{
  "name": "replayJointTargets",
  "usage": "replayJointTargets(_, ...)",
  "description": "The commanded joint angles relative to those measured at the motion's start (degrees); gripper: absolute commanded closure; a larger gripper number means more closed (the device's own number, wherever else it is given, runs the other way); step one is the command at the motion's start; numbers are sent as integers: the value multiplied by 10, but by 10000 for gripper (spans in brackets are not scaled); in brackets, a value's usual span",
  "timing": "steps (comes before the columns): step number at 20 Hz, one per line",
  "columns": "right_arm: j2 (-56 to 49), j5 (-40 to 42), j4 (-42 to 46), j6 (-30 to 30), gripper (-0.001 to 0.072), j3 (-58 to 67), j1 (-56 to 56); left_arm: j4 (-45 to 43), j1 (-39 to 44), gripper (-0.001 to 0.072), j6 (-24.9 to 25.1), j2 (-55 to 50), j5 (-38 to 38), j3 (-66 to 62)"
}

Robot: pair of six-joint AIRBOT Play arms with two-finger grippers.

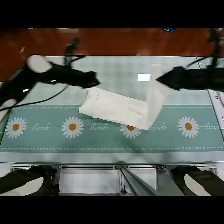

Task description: Fold the shirts.

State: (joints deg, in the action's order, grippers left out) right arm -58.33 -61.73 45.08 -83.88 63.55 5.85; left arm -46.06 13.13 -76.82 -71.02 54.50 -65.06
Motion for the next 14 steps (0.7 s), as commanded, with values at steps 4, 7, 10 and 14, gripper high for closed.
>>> replayJointTargets(4,-257,162,-81,1,685,105,203,-7,-211,684,14,278,12,170)
replayJointTargets(7,-358,161,-105,1,685,187,240,-7,-243,684,17,316,48,178)
replayJointTargets(10,-430,151,-132,-2,685,250,262,-7,-240,684,18,315,56,178)
replayJointTargets(14,-466,158,-132,-3,653,259,275,-7,-240,684,25,309,56,178)
